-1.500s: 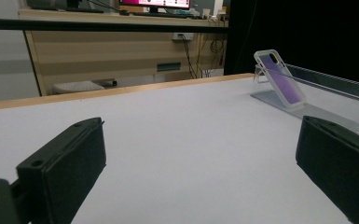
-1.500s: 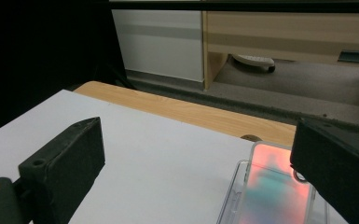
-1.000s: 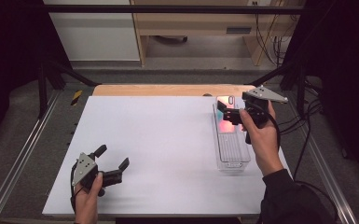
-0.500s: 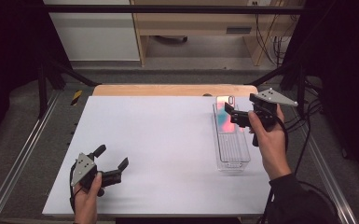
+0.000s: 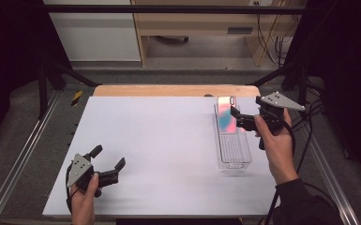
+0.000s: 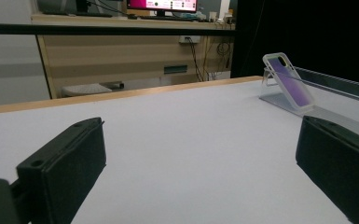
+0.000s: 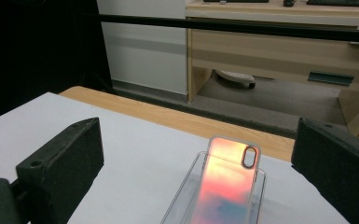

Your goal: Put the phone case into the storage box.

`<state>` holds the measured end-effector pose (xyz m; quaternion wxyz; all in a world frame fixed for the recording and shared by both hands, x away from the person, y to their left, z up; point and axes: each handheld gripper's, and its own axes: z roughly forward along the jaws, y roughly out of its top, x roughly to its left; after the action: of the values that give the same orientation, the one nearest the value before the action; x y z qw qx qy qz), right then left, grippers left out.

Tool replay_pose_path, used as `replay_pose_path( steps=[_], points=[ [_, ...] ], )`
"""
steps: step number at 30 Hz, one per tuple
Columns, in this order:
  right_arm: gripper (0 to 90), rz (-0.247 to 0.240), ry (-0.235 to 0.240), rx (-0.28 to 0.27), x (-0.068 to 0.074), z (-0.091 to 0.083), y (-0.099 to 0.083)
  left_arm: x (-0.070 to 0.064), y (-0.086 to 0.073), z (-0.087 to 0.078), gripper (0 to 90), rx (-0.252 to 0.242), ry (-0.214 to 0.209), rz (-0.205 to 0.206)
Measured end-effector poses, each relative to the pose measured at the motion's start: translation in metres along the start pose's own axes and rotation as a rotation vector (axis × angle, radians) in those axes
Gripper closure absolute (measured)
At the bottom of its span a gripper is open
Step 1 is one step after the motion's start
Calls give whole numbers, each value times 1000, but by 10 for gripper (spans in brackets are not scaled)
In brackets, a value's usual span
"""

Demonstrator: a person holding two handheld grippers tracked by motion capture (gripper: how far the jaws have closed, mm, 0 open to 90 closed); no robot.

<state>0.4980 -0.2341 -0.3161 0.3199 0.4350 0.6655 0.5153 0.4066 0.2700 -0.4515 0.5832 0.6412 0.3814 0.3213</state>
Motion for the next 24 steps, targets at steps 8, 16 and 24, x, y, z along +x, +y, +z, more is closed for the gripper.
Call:
replay_pose_path(
  steps=[8, 16, 24],
  points=[
    [28, -11, 1, -1, -3, -6, -5, 9, 1, -6, 10, 0, 27, 3],
    [27, -15, -8, -7, -10, -14, -13, 16, 2, -13, 10, -5, 34, -11],
    [27, -5, -14, -13, -19, -24, -21, 16, 2, -16, 8, 3, 28, 7]
  ],
)
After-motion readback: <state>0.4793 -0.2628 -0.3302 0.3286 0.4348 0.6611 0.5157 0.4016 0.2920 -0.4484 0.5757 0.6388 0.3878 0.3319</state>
